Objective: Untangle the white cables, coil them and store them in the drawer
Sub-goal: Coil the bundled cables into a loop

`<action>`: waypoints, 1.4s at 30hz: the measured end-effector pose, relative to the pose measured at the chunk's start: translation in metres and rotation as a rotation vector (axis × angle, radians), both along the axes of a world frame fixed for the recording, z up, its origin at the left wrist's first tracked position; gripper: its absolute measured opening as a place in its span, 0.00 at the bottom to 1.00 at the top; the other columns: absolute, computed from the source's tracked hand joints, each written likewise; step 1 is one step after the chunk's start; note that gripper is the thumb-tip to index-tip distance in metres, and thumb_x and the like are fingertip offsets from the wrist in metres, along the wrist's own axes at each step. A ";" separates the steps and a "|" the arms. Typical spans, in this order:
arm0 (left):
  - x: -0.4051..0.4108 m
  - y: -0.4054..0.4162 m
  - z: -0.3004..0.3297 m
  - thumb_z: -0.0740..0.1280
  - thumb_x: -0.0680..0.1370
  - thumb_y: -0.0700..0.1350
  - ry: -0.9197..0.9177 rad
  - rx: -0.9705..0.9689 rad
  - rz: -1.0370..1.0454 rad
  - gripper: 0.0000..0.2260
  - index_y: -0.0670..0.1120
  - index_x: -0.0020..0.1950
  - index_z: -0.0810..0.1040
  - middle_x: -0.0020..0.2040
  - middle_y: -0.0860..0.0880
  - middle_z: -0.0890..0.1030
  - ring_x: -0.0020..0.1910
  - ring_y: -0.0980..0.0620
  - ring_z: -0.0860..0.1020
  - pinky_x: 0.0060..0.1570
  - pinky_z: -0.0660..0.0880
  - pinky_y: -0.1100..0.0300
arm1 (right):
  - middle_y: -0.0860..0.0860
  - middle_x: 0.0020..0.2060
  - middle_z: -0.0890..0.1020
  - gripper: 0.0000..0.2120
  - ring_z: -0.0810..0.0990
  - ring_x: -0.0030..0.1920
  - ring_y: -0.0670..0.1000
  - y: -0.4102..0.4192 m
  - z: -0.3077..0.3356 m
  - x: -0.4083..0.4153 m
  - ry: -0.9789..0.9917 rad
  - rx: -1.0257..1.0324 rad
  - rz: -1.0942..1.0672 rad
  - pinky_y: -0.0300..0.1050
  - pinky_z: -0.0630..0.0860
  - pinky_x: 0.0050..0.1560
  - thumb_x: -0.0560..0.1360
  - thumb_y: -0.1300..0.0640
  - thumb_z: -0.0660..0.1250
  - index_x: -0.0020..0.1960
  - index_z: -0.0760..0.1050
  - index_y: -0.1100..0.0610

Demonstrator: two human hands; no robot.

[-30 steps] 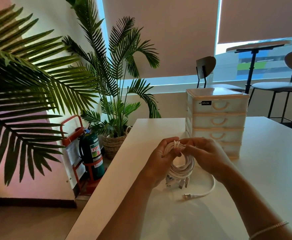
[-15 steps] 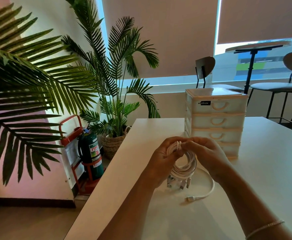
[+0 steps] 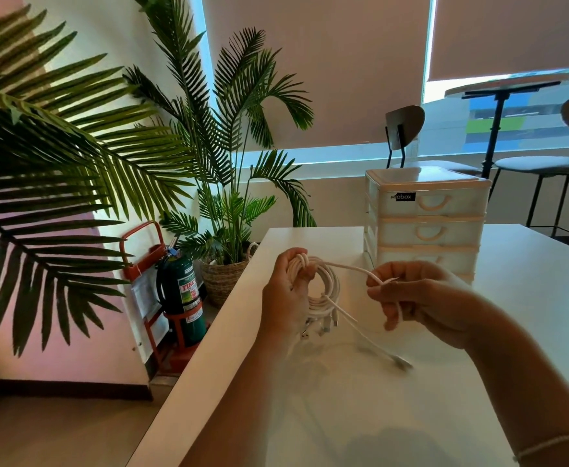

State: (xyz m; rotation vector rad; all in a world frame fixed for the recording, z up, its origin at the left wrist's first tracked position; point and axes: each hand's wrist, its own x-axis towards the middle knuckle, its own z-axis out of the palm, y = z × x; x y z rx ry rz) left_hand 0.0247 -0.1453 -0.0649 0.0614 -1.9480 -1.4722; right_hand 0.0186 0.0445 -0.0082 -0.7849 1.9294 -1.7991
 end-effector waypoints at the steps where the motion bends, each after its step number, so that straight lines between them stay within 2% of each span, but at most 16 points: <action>1: 0.000 0.000 -0.001 0.64 0.77 0.48 0.009 -0.015 0.011 0.09 0.53 0.57 0.72 0.52 0.53 0.78 0.53 0.53 0.78 0.52 0.76 0.60 | 0.52 0.22 0.74 0.10 0.72 0.21 0.46 0.003 -0.001 -0.002 -0.022 0.027 0.010 0.35 0.70 0.22 0.59 0.63 0.70 0.40 0.76 0.64; 3: 0.000 0.000 -0.002 0.64 0.77 0.48 0.025 -0.056 0.049 0.11 0.50 0.59 0.73 0.51 0.55 0.77 0.51 0.55 0.76 0.47 0.72 0.71 | 0.51 0.21 0.70 0.12 0.66 0.19 0.44 0.009 -0.002 -0.005 -0.068 0.090 0.045 0.34 0.63 0.20 0.57 0.65 0.75 0.38 0.77 0.64; 5: -0.001 0.000 -0.003 0.64 0.77 0.47 0.027 -0.065 0.080 0.11 0.49 0.59 0.73 0.51 0.55 0.77 0.50 0.56 0.76 0.45 0.71 0.74 | 0.50 0.20 0.69 0.13 0.65 0.20 0.44 0.015 -0.004 -0.007 -0.076 0.126 0.104 0.34 0.62 0.21 0.53 0.59 0.78 0.33 0.78 0.61; 8: -0.002 -0.009 -0.003 0.65 0.77 0.48 0.025 0.037 0.125 0.10 0.52 0.57 0.72 0.51 0.54 0.77 0.52 0.51 0.77 0.53 0.74 0.59 | 0.54 0.23 0.77 0.22 0.77 0.24 0.49 0.025 -0.007 -0.014 -0.049 0.074 0.183 0.38 0.76 0.31 0.45 0.45 0.82 0.28 0.79 0.58; 10: -0.003 -0.017 -0.004 0.65 0.76 0.49 0.022 0.081 0.150 0.10 0.54 0.56 0.70 0.53 0.52 0.77 0.54 0.49 0.77 0.55 0.75 0.53 | 0.56 0.26 0.79 0.23 0.80 0.26 0.51 0.031 -0.009 -0.018 -0.083 0.025 0.198 0.45 0.81 0.38 0.44 0.45 0.83 0.30 0.80 0.57; 12: -0.004 -0.020 -0.005 0.65 0.76 0.50 0.007 0.091 0.147 0.10 0.55 0.56 0.70 0.54 0.51 0.78 0.55 0.49 0.77 0.56 0.75 0.50 | 0.56 0.27 0.79 0.24 0.77 0.22 0.49 0.033 -0.008 -0.019 -0.115 0.012 0.193 0.44 0.80 0.30 0.44 0.46 0.83 0.32 0.80 0.58; 14: -0.005 -0.019 -0.006 0.65 0.76 0.50 -0.008 0.080 0.149 0.10 0.55 0.57 0.70 0.55 0.50 0.78 0.55 0.48 0.77 0.56 0.75 0.48 | 0.55 0.26 0.77 0.25 0.70 0.17 0.46 0.033 -0.007 -0.019 -0.135 -0.010 0.156 0.37 0.71 0.20 0.44 0.47 0.83 0.33 0.80 0.59; 17: -0.005 -0.019 -0.007 0.64 0.77 0.50 -0.009 0.046 0.168 0.12 0.52 0.60 0.71 0.55 0.50 0.78 0.55 0.50 0.77 0.56 0.75 0.51 | 0.50 0.23 0.69 0.24 0.60 0.18 0.42 0.032 -0.002 -0.017 -0.123 -0.028 -0.054 0.32 0.59 0.17 0.49 0.47 0.82 0.38 0.80 0.60; 20: -0.005 -0.020 -0.007 0.64 0.77 0.49 0.011 -0.001 0.183 0.14 0.48 0.62 0.72 0.55 0.50 0.78 0.55 0.50 0.77 0.52 0.74 0.59 | 0.46 0.22 0.71 0.10 0.65 0.23 0.43 0.027 -0.001 -0.018 0.134 0.179 -0.405 0.35 0.61 0.23 0.66 0.52 0.73 0.41 0.80 0.59; 23: -0.003 -0.017 -0.008 0.63 0.78 0.48 0.013 -0.119 0.193 0.14 0.45 0.62 0.72 0.54 0.51 0.78 0.52 0.54 0.75 0.48 0.70 0.68 | 0.47 0.38 0.80 0.11 0.77 0.41 0.50 0.022 -0.008 -0.023 0.423 0.451 -0.745 0.41 0.69 0.39 0.71 0.44 0.68 0.44 0.81 0.51; 25: -0.003 -0.016 -0.006 0.64 0.78 0.47 0.003 -0.120 0.167 0.13 0.46 0.61 0.73 0.52 0.52 0.77 0.51 0.55 0.75 0.47 0.70 0.68 | 0.49 0.46 0.82 0.15 0.77 0.50 0.55 0.022 -0.011 -0.025 0.512 0.658 -0.865 0.44 0.69 0.44 0.72 0.38 0.64 0.49 0.80 0.48; 29: 0.002 -0.009 0.003 0.64 0.77 0.46 -0.111 0.167 -0.155 0.05 0.53 0.52 0.74 0.42 0.53 0.79 0.40 0.59 0.76 0.40 0.71 0.64 | 0.57 0.53 0.80 0.17 0.75 0.54 0.60 0.024 -0.018 -0.032 0.686 0.706 -0.997 0.50 0.68 0.50 0.73 0.40 0.63 0.52 0.80 0.49; 32: 0.006 -0.001 0.006 0.64 0.77 0.44 -0.192 0.213 -0.363 0.05 0.53 0.50 0.76 0.36 0.54 0.78 0.33 0.61 0.74 0.38 0.69 0.64 | 0.59 0.53 0.79 0.15 0.72 0.56 0.62 0.030 -0.019 -0.033 0.660 0.653 -1.120 0.52 0.64 0.54 0.74 0.42 0.63 0.53 0.80 0.50; 36: 0.007 0.007 0.003 0.64 0.77 0.43 -0.230 0.190 -0.444 0.05 0.52 0.50 0.77 0.31 0.57 0.79 0.32 0.59 0.72 0.37 0.69 0.64 | 0.56 0.61 0.76 0.15 0.70 0.61 0.60 0.023 -0.020 -0.033 0.610 0.838 -0.930 0.52 0.65 0.58 0.75 0.51 0.64 0.61 0.76 0.48; 40: 0.006 0.014 0.002 0.64 0.76 0.44 -0.244 0.155 -0.453 0.04 0.52 0.49 0.76 0.31 0.56 0.79 0.31 0.58 0.70 0.35 0.68 0.63 | 0.50 0.63 0.76 0.18 0.74 0.61 0.51 -0.003 -0.019 -0.021 0.709 0.524 -0.529 0.45 0.68 0.63 0.74 0.59 0.64 0.63 0.74 0.48; 42: 0.006 0.014 0.001 0.65 0.75 0.46 -0.232 0.149 -0.465 0.04 0.52 0.50 0.76 0.32 0.56 0.79 0.33 0.57 0.71 0.36 0.69 0.63 | 0.48 0.58 0.79 0.15 0.76 0.56 0.47 -0.012 -0.021 -0.017 0.786 0.490 -0.451 0.37 0.66 0.56 0.75 0.58 0.65 0.62 0.76 0.48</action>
